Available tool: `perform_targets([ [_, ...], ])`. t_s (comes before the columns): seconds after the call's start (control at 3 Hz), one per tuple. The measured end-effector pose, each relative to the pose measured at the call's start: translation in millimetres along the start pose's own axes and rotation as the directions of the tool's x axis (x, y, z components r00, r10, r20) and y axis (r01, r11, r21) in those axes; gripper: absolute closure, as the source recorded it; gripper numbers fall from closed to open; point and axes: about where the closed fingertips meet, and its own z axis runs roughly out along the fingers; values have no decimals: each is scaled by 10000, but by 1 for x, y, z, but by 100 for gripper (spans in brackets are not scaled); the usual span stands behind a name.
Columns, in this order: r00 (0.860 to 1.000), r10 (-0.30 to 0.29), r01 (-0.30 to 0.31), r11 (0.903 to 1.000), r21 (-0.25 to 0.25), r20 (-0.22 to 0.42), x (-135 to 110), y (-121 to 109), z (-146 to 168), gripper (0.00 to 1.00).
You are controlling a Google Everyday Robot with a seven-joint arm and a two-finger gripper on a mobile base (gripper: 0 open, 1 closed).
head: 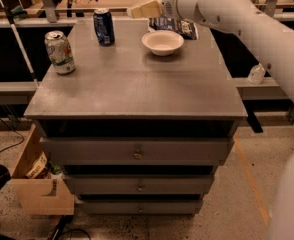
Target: Pick pepsi can
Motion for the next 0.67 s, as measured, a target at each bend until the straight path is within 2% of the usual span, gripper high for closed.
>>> perform_targets([
  [0.33, 9980, 277, -276, 9996, -11, 562, -1, -10, 42, 0],
  [0.67, 9938, 604, -551, 9968, -583, 931, -2, 0, 77, 0],
])
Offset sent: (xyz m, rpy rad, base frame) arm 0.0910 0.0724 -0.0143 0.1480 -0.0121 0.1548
